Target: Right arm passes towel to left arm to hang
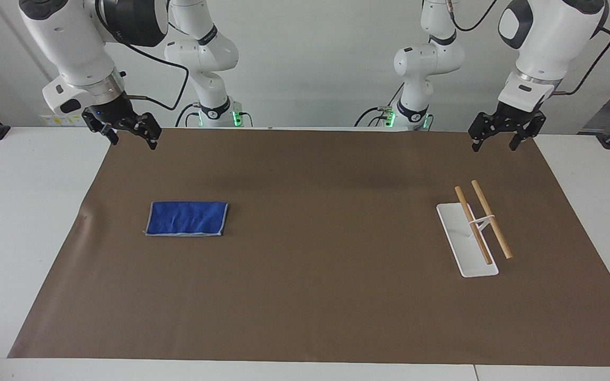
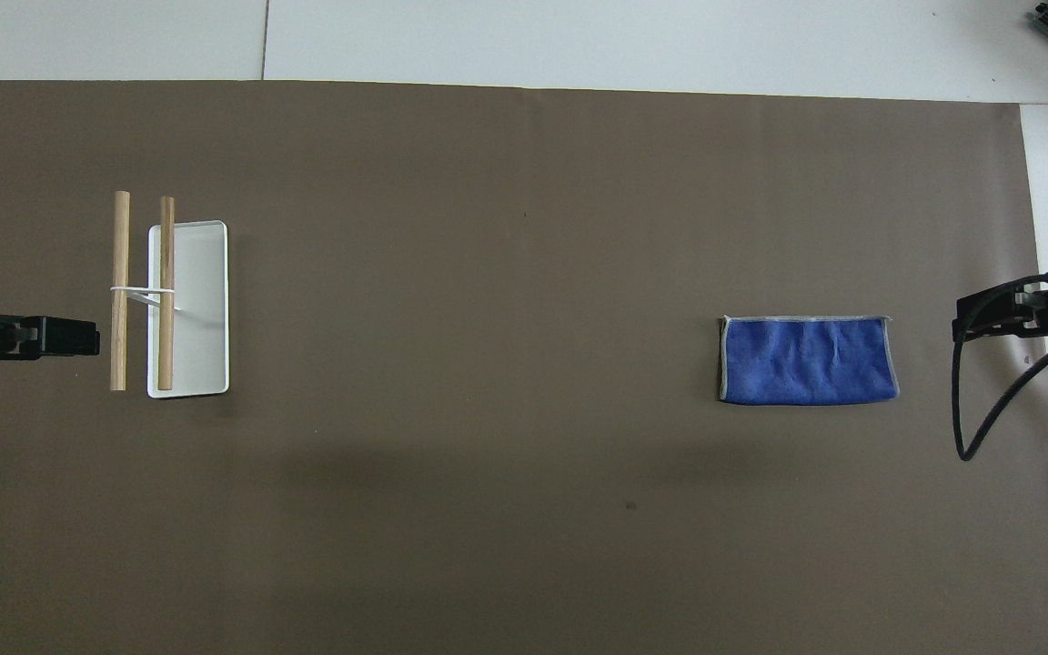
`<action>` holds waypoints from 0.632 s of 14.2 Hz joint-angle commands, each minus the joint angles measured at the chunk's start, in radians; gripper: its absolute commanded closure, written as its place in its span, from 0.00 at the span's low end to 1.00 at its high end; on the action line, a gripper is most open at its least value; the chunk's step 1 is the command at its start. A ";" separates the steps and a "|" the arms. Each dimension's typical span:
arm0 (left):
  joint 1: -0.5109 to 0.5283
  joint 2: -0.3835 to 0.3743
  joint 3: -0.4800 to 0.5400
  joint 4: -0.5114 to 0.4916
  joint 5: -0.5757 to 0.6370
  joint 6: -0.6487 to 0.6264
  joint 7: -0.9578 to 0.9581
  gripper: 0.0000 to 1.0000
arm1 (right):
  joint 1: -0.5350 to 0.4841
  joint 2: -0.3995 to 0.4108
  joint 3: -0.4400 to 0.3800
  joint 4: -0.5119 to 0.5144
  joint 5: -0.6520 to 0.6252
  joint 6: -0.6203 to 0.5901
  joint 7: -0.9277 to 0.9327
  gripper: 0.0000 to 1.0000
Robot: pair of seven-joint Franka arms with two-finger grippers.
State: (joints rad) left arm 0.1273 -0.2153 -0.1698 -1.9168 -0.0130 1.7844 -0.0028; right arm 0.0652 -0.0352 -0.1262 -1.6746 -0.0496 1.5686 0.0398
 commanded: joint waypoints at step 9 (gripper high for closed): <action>0.003 -0.024 -0.001 -0.022 0.019 0.006 -0.009 0.00 | -0.062 -0.017 0.000 -0.362 0.022 0.425 -0.241 0.00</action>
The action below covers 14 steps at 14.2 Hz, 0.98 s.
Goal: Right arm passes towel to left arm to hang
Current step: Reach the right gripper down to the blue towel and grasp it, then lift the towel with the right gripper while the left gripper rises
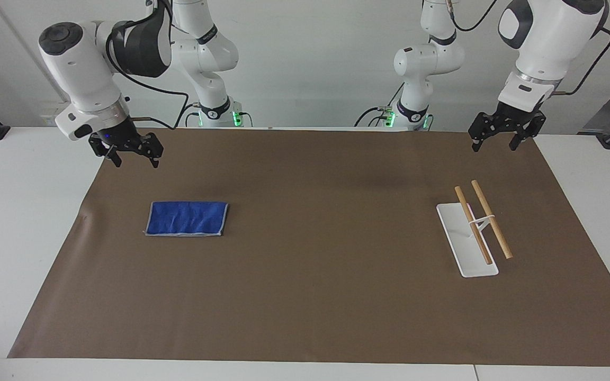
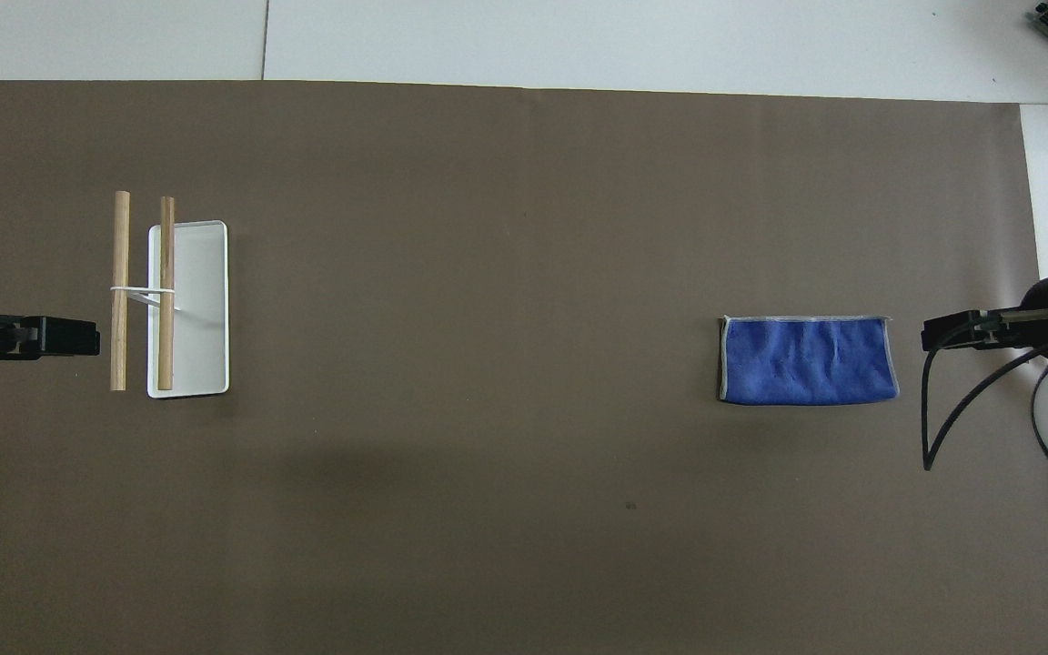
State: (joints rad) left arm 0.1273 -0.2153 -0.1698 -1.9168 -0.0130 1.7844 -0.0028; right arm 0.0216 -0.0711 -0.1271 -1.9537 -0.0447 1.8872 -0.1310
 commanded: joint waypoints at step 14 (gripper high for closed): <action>0.002 -0.024 -0.001 -0.022 0.019 0.006 -0.009 0.00 | 0.008 0.186 0.009 -0.347 0.141 0.610 -0.110 0.00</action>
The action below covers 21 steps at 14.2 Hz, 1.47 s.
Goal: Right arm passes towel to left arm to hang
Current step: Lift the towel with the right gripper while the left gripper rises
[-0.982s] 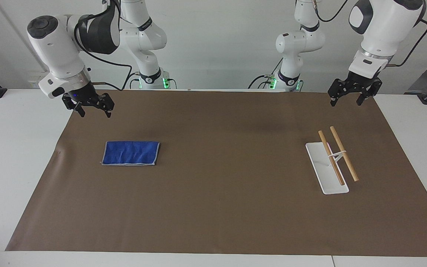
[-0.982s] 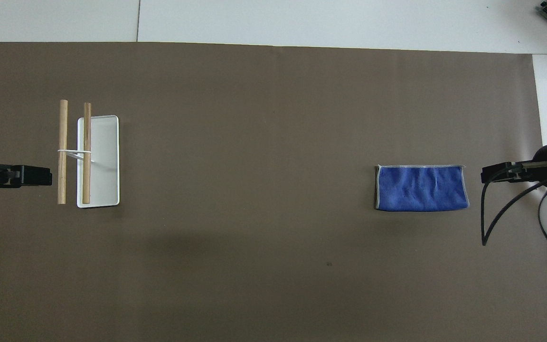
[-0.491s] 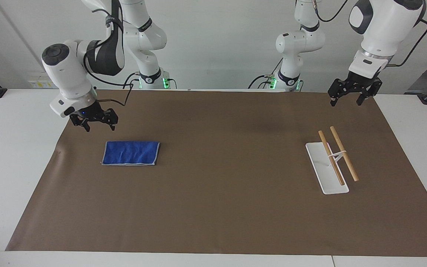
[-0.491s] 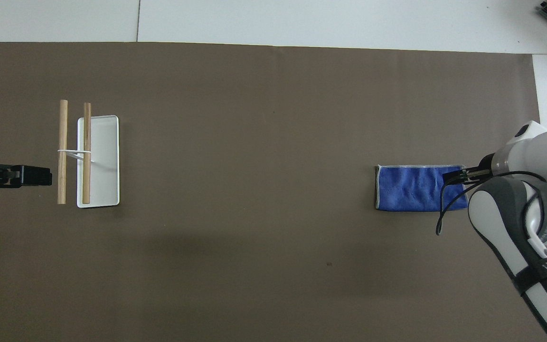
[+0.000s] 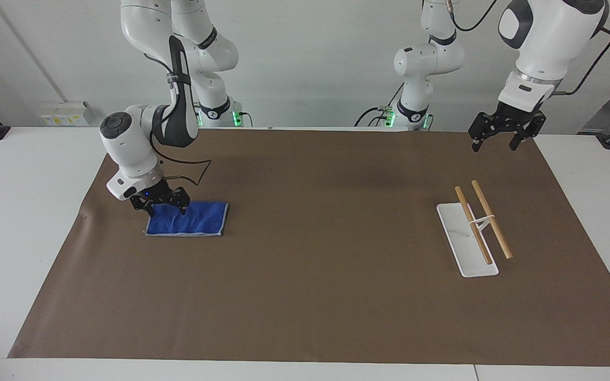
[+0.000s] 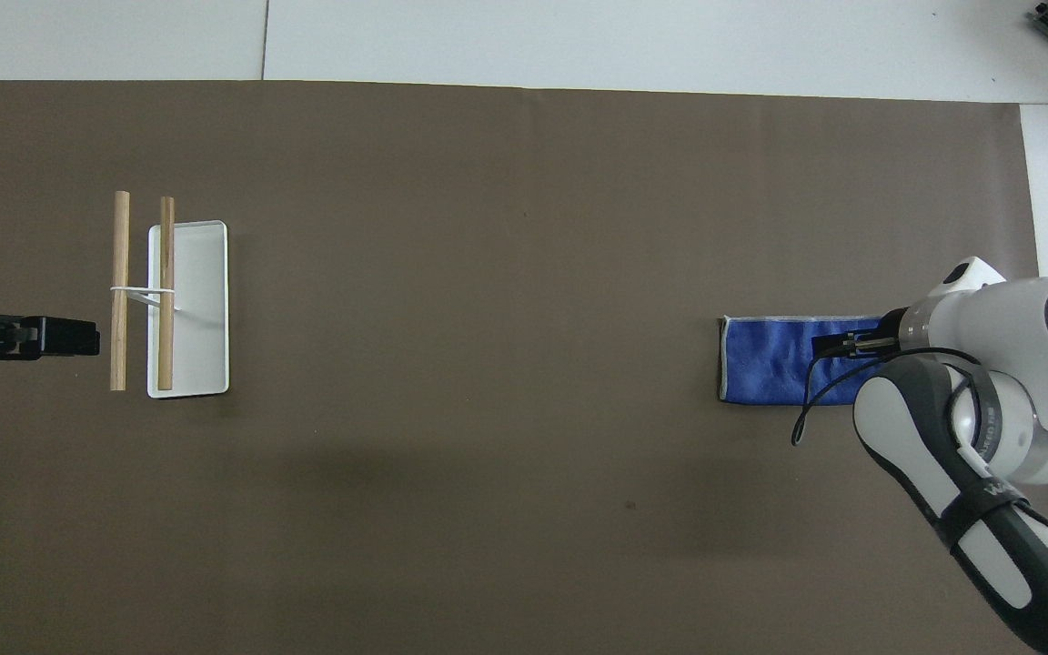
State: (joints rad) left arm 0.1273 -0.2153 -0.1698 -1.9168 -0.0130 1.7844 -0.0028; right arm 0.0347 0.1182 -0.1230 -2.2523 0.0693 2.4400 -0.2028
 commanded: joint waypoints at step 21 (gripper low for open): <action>-0.012 -0.010 0.022 0.001 0.019 -0.008 -0.014 0.00 | -0.002 0.038 0.009 0.089 0.087 -0.111 0.015 1.00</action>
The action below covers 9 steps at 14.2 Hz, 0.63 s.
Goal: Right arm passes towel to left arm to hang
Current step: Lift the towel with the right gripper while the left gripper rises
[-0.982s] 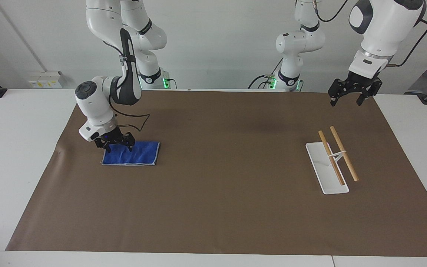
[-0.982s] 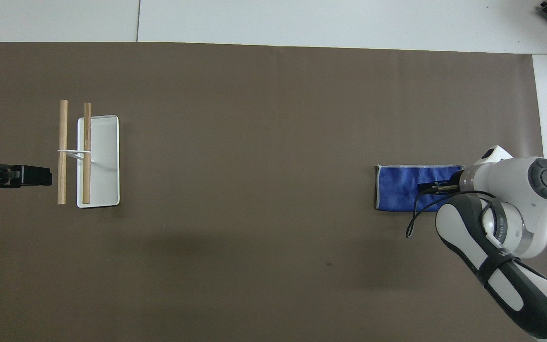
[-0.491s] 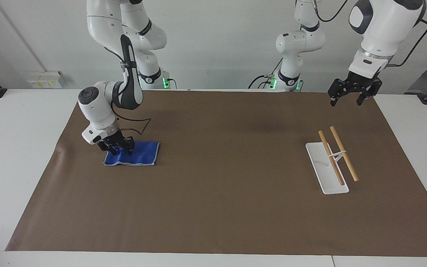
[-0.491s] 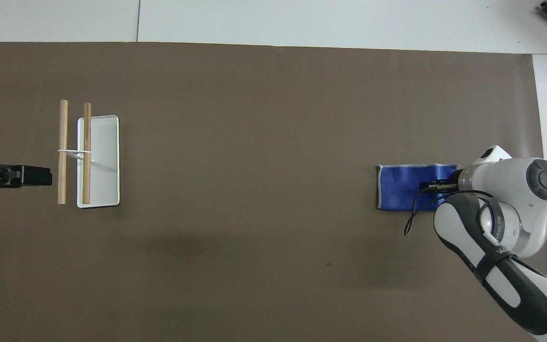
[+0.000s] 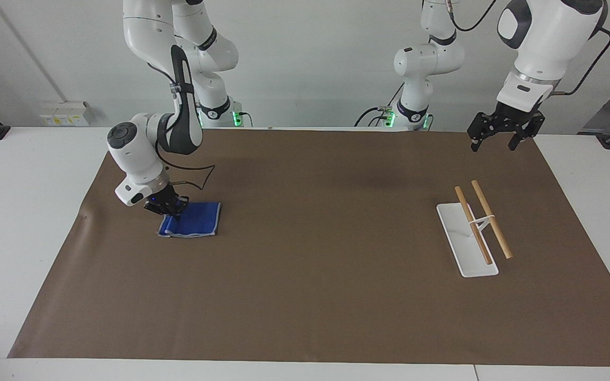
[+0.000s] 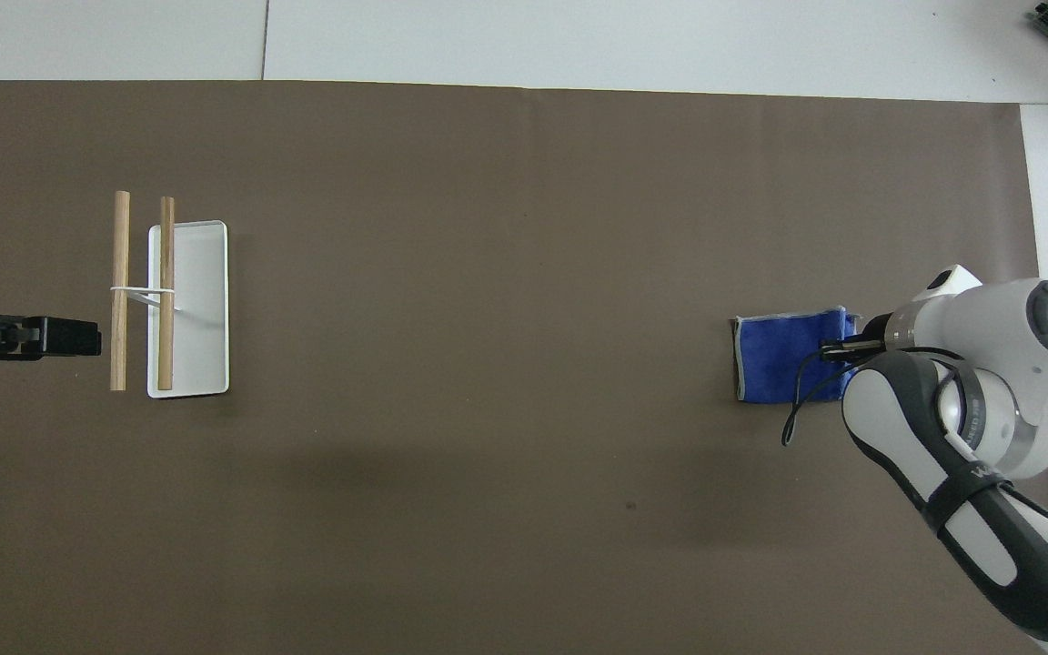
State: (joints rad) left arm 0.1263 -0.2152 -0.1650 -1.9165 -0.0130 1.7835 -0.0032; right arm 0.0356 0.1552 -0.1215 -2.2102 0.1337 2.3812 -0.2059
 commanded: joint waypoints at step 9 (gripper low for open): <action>0.007 0.031 0.028 0.027 -0.130 0.097 -0.065 0.00 | 0.001 -0.031 0.095 0.181 0.267 -0.195 0.339 1.00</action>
State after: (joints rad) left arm 0.1268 -0.1842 -0.1461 -1.8623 -0.0635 1.8248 -0.0266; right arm 0.0482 0.1311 -0.0318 -2.0346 0.2973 2.2027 0.1042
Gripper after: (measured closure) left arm 0.000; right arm 0.960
